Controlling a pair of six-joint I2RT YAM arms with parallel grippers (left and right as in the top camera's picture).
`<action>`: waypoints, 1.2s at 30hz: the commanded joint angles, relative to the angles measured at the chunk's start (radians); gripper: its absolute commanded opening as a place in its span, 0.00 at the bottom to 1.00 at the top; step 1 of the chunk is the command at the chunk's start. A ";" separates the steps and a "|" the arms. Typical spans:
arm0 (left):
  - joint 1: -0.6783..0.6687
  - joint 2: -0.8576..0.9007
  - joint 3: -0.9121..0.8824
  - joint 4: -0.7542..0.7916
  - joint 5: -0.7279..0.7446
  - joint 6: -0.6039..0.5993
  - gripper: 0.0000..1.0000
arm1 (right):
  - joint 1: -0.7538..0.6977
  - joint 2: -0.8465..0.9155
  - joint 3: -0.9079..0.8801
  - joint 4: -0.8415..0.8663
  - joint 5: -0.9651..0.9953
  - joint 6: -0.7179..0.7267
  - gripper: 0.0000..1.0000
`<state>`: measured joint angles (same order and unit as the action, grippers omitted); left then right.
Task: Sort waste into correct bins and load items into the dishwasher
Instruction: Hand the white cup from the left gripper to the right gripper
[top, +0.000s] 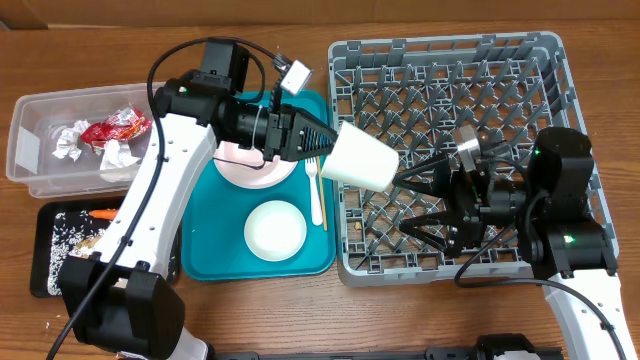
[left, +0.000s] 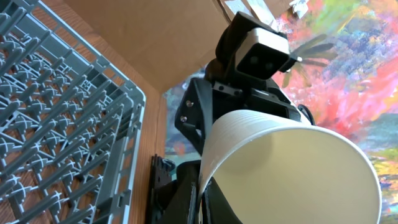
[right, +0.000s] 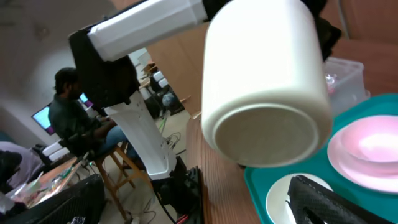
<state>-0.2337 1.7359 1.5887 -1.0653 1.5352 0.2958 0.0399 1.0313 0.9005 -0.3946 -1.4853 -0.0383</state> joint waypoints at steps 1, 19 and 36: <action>-0.023 0.004 -0.005 0.009 0.028 0.027 0.04 | -0.001 0.000 0.019 0.021 -0.042 -0.015 0.96; -0.115 0.004 -0.005 0.052 -0.024 0.021 0.04 | -0.001 0.000 0.019 0.047 -0.035 -0.015 0.90; -0.127 0.004 -0.005 0.050 -0.060 0.023 0.04 | -0.001 0.014 0.019 0.095 0.037 -0.014 0.82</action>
<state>-0.3477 1.7359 1.5883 -1.0164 1.5108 0.2958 0.0391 1.0389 0.9005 -0.3073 -1.4536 -0.0460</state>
